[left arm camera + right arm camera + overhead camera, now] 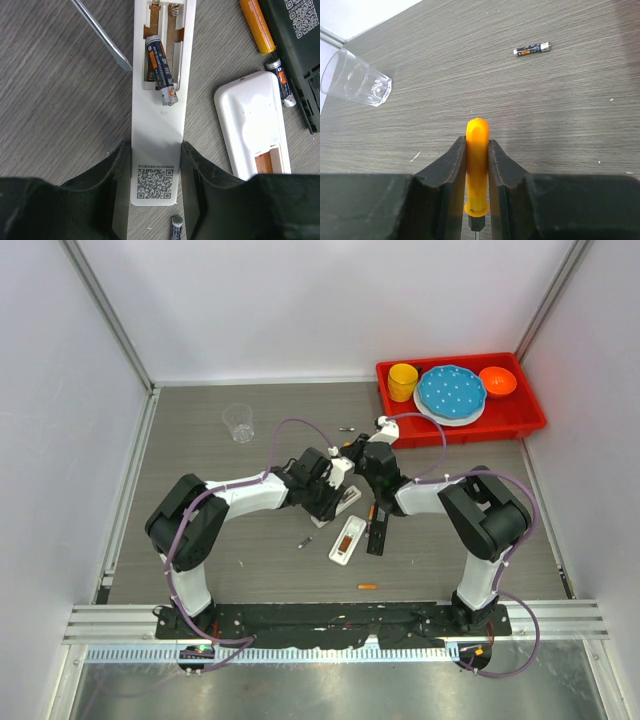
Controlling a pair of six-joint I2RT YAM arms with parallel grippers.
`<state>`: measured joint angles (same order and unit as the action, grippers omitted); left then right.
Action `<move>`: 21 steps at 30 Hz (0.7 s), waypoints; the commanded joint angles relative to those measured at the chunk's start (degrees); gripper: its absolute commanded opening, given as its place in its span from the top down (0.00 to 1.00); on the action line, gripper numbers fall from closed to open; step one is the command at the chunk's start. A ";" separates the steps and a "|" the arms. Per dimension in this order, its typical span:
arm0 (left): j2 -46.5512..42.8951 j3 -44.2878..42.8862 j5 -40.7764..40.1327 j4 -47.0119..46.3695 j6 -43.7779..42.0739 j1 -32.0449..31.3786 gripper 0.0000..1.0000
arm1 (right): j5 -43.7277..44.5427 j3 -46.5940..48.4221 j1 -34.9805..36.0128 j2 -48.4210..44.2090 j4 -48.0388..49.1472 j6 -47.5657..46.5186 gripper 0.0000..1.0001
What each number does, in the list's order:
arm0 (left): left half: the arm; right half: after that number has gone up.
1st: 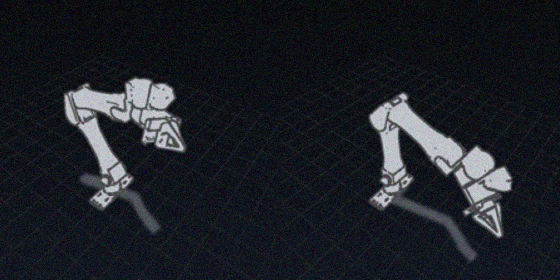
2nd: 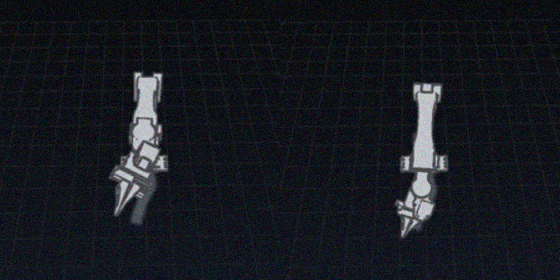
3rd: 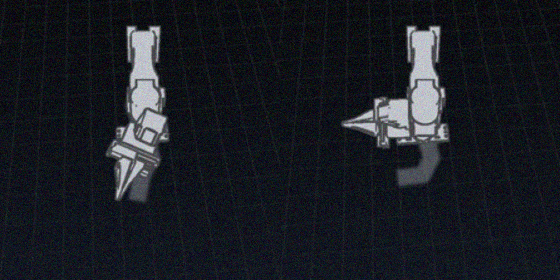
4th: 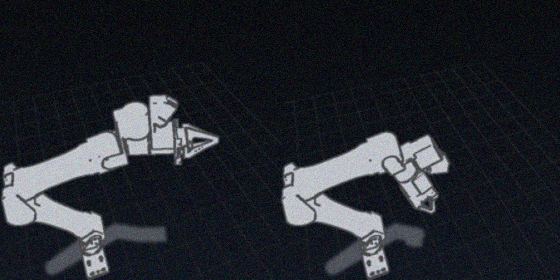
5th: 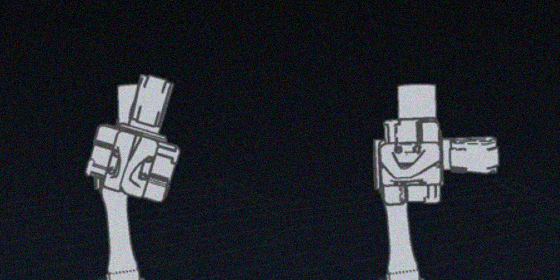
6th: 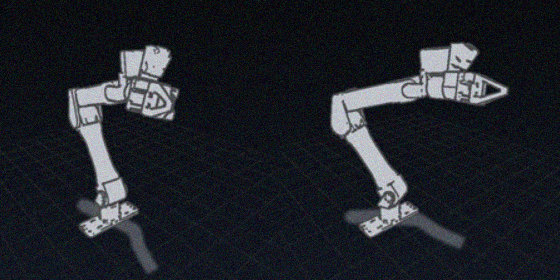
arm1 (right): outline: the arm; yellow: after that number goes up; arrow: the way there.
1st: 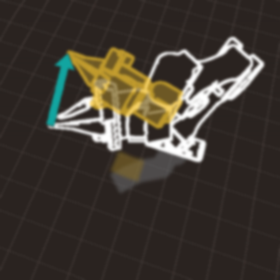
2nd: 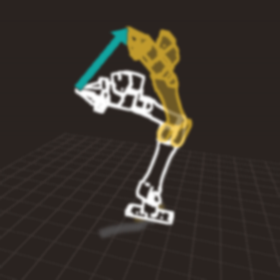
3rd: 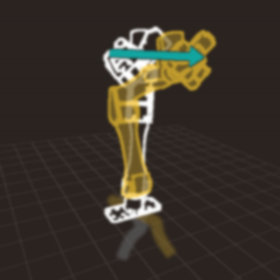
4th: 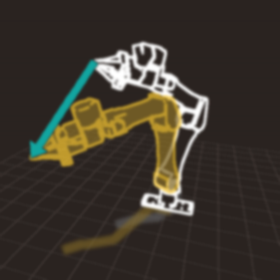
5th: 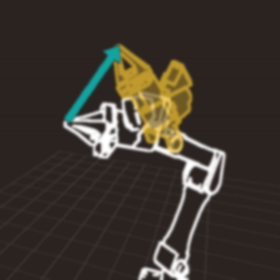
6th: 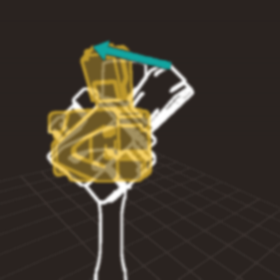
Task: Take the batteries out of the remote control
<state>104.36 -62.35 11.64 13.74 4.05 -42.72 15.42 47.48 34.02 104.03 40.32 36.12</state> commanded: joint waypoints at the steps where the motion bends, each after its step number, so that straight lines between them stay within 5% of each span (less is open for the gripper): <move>1: 3.05 2.49 1.72 4.28 0.60 -0.43 0.99 | 1.10 -0.46 0.61 -1.81 1.43 -0.08 0.99; 21: 2.96 3.20 2.16 3.49 0.95 -0.43 0.99 | 8.66 -5.21 -2.91 -3.48 4.33 1.94 0.99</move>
<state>104.36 -62.02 12.05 12.86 4.08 -42.72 21.74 43.00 31.51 102.63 41.67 37.36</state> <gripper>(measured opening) 0.413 0.257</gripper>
